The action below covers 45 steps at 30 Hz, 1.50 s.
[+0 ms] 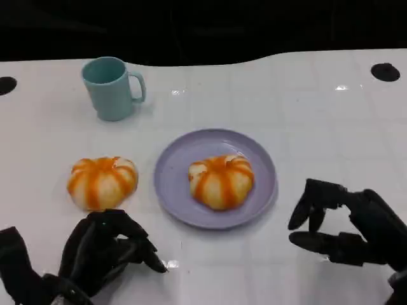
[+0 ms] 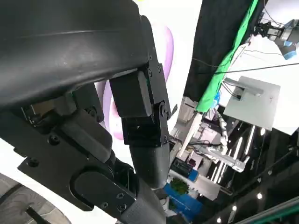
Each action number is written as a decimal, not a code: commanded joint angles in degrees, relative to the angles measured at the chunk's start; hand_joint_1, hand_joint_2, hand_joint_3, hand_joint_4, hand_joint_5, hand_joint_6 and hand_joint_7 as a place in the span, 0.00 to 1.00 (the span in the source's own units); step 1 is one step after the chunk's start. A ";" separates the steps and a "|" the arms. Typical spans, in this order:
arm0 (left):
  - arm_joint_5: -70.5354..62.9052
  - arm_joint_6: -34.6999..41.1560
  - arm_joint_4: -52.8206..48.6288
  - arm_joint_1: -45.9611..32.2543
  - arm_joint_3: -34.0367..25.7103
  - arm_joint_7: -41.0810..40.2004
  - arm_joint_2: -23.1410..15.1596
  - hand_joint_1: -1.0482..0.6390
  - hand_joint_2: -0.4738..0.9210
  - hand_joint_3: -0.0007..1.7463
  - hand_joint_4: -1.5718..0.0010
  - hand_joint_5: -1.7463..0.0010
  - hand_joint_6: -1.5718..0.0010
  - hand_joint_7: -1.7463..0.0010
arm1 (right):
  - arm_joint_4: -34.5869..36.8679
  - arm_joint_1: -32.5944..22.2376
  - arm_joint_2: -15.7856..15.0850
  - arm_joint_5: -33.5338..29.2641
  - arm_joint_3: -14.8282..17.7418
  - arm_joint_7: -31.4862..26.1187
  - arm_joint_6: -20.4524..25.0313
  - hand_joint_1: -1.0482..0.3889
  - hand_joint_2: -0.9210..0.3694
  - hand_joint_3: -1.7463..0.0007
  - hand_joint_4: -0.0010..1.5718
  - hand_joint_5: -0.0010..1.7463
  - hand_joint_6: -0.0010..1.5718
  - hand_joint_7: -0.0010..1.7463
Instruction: Grasp the bread from the table and place it into the plate.
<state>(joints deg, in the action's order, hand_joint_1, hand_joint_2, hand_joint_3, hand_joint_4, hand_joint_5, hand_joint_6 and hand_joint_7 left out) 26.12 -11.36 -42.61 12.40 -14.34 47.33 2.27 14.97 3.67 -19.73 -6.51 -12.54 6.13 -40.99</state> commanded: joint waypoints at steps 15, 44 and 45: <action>0.17 0.77 1.03 -0.50 -0.37 -0.75 -0.80 0.00 0.77 0.00 0.00 0.67 0.00 0.81 | -8.22 -10.21 5.38 11.97 4.85 9.52 10.63 0.42 0.00 0.82 0.44 1.00 0.31 0.99; -0.06 0.06 -1.03 0.56 -1.31 -0.18 -1.58 0.00 0.78 0.00 0.00 0.67 0.00 0.81 | 3.23 -6.20 10.54 11.38 8.42 13.25 4.13 0.42 0.00 0.82 0.46 1.00 0.32 1.00; -0.07 0.17 -1.06 0.59 -1.34 -0.21 -1.61 0.00 0.78 0.00 0.00 0.67 0.00 0.81 | 3.13 -6.22 10.57 11.53 8.42 13.38 4.39 0.42 0.00 0.82 0.46 1.00 0.32 1.00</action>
<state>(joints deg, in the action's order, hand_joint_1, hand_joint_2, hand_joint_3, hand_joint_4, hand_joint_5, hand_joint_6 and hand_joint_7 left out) 26.18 -10.81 -43.21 12.52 -15.43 47.38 1.86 18.48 -2.73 -8.78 4.42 -5.01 19.18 -36.52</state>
